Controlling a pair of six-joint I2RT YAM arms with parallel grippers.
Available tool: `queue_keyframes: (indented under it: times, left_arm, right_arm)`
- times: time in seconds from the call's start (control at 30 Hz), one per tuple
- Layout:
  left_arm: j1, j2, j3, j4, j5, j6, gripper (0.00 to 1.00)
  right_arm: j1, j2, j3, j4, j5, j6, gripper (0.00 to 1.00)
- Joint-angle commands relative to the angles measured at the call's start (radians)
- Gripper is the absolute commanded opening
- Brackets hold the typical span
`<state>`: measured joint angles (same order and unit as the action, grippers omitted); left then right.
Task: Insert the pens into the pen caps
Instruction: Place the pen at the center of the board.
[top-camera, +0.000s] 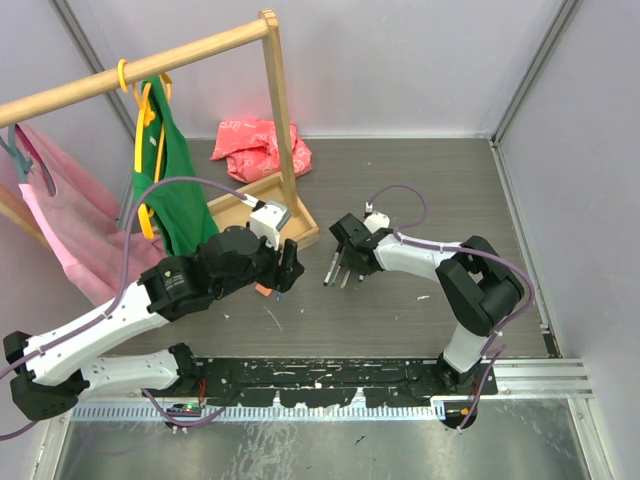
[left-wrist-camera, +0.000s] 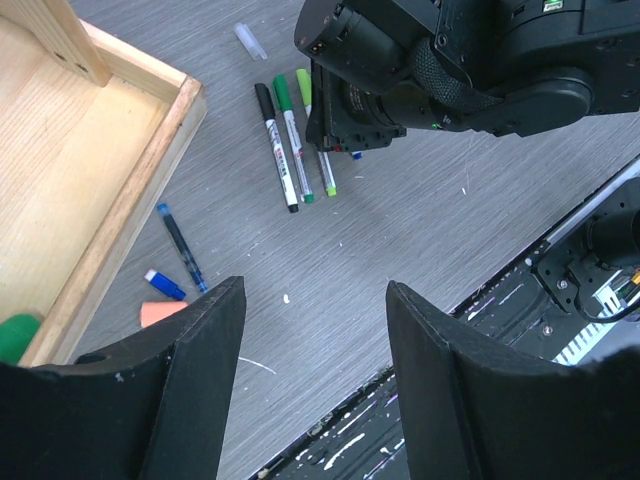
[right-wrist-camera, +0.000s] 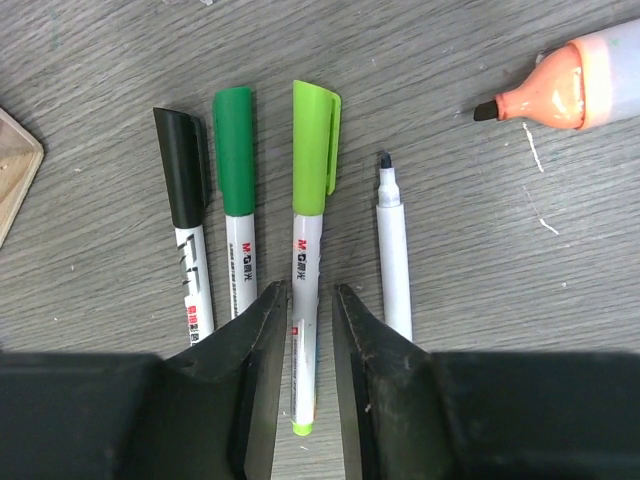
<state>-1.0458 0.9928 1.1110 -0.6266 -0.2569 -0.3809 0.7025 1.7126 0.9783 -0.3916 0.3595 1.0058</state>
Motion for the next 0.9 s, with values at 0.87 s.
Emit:
queue_keyframes:
  times: [0.87]
  left_arm:
    - [0.001,0.064,0.029,0.146,0.029,0.031,0.60]
  right_arm:
    - [-0.020,-0.459,-0.109,-0.007,-0.072,-0.439,0.37]
